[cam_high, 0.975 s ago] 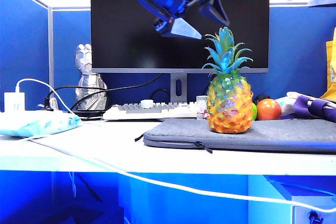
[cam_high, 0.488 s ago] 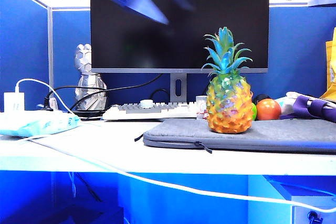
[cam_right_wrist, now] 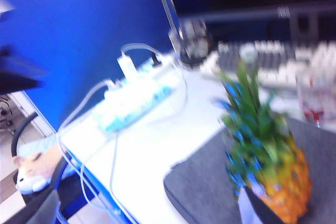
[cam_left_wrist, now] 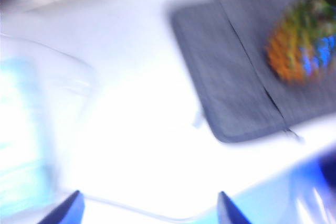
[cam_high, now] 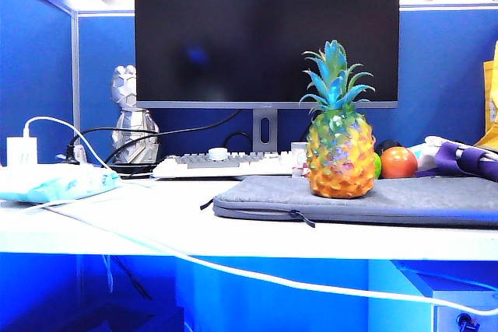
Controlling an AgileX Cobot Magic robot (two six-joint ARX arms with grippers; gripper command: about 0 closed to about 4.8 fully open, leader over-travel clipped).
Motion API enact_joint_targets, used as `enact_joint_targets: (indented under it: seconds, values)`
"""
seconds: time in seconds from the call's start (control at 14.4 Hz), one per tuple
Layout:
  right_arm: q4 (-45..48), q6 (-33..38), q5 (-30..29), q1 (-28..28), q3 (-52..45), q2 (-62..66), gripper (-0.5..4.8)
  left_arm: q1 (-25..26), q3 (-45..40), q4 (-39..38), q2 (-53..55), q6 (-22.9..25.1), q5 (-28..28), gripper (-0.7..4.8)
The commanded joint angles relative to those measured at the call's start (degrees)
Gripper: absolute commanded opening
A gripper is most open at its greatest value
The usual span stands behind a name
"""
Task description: Pick up the pineapple and place it above the gray bag.
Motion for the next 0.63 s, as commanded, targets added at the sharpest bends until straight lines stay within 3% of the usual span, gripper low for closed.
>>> enact_joint_targets:
  seconds: [0.07, 0.21, 0.42, 0.63]
  values:
    - [-0.8, 1.0, -0.7, 0.0, 0.3, -3.5, 4.79, 0.8, -17.6, 19.0, -19.9, -2.9, -3.8, 3.31]
    - [-3.5, 0.2, 1.4, 0.0, 0.3, -11.4, 4.79, 0.8, -24.2, 22.1, -29.6, -4.7, -5.0, 3.31]
    - [-15.0, -8.9, 14.1, 0.1, 0.1, -26.8, 4.79, 0.8, -31.8, 22.3, -35.8, -4.0, -9.3, 3.31]
    - [-17.4, -7.9, 21.5, 0.0, -6.3, -41.1, 4.79, 0.8, -42.6, 28.0, -40.5, -6.0, -11.9, 3.31]
